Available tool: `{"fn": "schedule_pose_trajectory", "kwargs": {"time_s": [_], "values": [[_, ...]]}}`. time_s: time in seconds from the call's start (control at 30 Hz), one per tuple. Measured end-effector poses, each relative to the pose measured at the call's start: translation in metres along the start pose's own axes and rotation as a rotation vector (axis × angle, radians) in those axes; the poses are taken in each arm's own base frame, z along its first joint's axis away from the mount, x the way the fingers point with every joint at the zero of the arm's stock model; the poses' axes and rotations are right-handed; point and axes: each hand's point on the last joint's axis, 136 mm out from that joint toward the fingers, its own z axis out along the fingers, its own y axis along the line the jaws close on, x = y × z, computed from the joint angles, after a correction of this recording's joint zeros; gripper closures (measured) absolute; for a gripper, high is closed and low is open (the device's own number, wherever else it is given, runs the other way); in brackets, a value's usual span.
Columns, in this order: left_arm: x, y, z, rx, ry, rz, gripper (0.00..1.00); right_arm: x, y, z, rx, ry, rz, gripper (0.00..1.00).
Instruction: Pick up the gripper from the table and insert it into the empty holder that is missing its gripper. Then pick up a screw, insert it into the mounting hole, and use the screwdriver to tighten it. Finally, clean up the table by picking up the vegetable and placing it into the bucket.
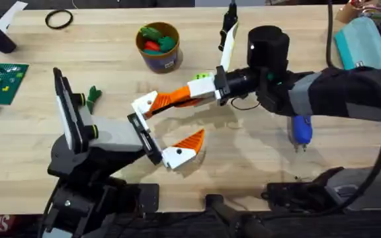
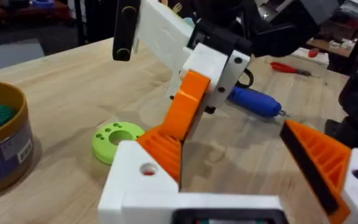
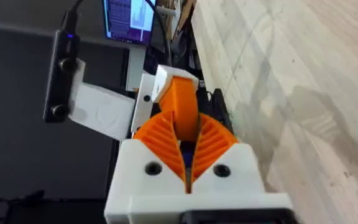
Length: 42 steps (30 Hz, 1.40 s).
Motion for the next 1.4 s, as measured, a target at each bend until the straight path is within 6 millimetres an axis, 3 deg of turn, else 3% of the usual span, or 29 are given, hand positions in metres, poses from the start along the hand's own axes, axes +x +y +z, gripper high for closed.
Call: {"fn": "schedule_pose_trajectory", "kwargs": {"time_s": [1.2,1.4], "values": [[0.0,0.005,-0.001,-0.024,-0.001,0.007,0.014,-0.011,0.005,0.008,0.004,-0.062,0.026,0.994],[0.0,0.005,-0.001,-0.024,-0.001,0.007,0.014,-0.011,0.005,0.009,0.004,-0.062,0.029,0.894]]}}
